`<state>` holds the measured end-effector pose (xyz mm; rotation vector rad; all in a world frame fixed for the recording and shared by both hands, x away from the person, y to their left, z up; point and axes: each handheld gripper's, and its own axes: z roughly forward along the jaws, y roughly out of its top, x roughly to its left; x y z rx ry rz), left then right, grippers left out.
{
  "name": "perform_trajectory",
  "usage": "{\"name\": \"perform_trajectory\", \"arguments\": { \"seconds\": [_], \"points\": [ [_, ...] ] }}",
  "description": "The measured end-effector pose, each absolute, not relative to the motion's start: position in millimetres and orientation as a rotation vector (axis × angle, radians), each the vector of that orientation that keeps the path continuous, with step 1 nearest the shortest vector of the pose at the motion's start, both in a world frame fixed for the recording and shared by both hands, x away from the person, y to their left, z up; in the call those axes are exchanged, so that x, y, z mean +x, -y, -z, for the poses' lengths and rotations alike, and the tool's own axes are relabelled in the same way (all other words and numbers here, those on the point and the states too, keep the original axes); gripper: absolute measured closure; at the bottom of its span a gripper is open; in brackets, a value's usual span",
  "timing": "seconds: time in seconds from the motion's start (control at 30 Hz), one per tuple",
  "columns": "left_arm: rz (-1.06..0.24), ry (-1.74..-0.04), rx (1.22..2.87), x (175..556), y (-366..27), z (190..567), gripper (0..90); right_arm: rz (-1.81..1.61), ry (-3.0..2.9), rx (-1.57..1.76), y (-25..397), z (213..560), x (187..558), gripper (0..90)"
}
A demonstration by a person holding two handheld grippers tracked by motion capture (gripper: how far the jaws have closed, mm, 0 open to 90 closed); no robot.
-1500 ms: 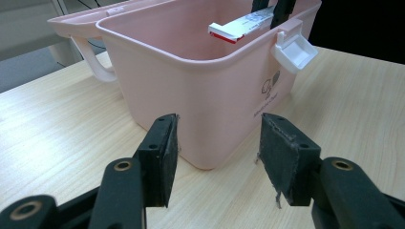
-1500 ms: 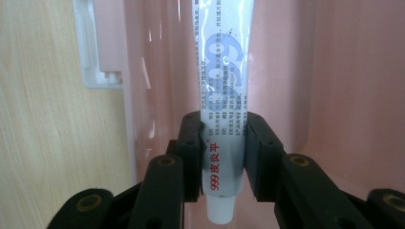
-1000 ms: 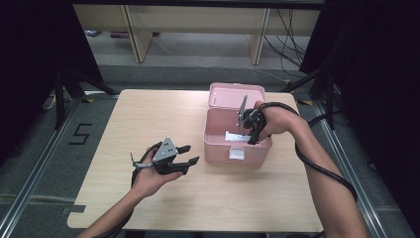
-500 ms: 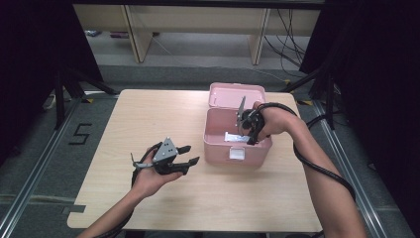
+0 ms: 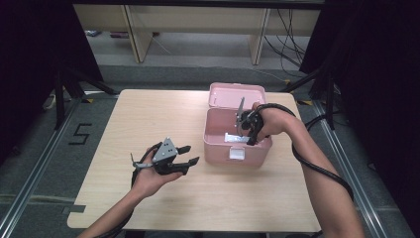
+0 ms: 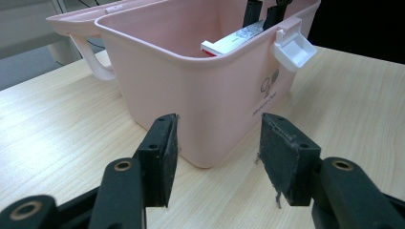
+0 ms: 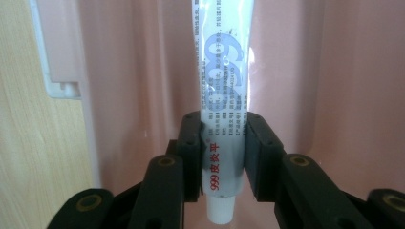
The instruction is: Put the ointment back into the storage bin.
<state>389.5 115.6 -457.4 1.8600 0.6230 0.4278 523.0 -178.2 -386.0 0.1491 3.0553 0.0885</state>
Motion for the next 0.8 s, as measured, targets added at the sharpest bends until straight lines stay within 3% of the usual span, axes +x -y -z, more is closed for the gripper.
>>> {"name": "perform_trajectory", "arguments": {
  "seconds": [0.13,0.27,0.73,0.8],
  "points": [
    [-0.432,-0.623,1.867,389,-116,457,47.8,-0.005,-3.068,0.323,177,387,516,71.9],
    [-0.429,-0.619,1.865,390,-117,457,47.8,-0.075,-3.068,0.119,177,392,526,71.8],
    [-0.433,-0.624,1.872,389,-116,457,47.8,-0.061,-3.079,0.109,179,397,527,71.9],
    [-0.432,-0.623,1.872,390,-116,457,47.8,0.001,-3.088,0.248,179,396,521,71.9]
  ]
}}
